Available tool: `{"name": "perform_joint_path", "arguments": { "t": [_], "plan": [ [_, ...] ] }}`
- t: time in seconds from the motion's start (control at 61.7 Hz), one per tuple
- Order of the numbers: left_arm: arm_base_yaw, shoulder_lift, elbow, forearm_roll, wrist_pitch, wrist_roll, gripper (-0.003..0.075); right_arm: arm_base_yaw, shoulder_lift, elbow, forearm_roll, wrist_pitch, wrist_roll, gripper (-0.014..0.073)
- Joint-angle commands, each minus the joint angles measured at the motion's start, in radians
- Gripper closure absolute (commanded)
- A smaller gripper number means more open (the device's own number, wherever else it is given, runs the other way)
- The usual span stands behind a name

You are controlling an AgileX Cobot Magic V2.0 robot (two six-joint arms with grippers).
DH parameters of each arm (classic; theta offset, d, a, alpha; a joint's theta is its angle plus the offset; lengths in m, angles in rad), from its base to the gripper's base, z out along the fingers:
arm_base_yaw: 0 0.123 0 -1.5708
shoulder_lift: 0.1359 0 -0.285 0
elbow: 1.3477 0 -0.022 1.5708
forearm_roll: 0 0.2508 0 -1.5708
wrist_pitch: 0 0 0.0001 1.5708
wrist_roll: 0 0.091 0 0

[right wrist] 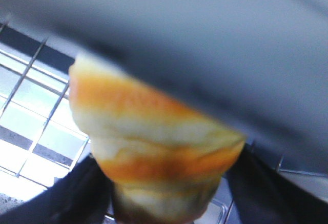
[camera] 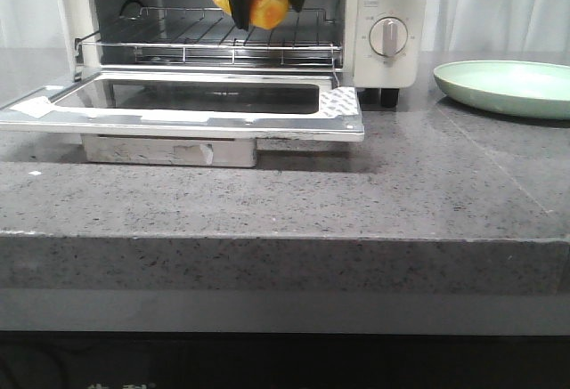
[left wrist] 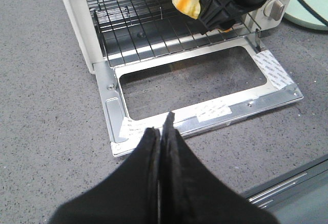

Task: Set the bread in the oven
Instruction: 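Lower the bread onto the oven rack and open the right gripper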

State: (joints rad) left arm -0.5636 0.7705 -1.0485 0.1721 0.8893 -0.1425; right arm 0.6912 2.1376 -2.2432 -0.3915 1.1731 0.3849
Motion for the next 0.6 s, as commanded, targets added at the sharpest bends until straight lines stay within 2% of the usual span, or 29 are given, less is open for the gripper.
{"name": "perform_joint_path", "arguments": {
  "t": [0.0,0.356,0.454,0.583],
  "plan": [
    [0.0,-0.004,-0.024,0.004,-0.072,-0.008,0.0738,-0.007,-0.066,-0.036,-0.033,-0.028,-0.008,0.0004],
    [0.0,-0.004,-0.024,0.004,-0.072,-0.008,0.0738,0.005,-0.091,-0.036,0.063,0.039,-0.009,-0.0002],
    [0.0,-0.004,-0.024,0.004,-0.072,-0.008,0.0738,0.027,-0.116,-0.036,0.05,0.092,-0.009,-0.0002],
    [0.0,-0.004,-0.024,0.004,-0.072,-0.008,0.0738,0.072,-0.149,-0.034,-0.038,0.163,-0.003,-0.0002]
  ]
}}
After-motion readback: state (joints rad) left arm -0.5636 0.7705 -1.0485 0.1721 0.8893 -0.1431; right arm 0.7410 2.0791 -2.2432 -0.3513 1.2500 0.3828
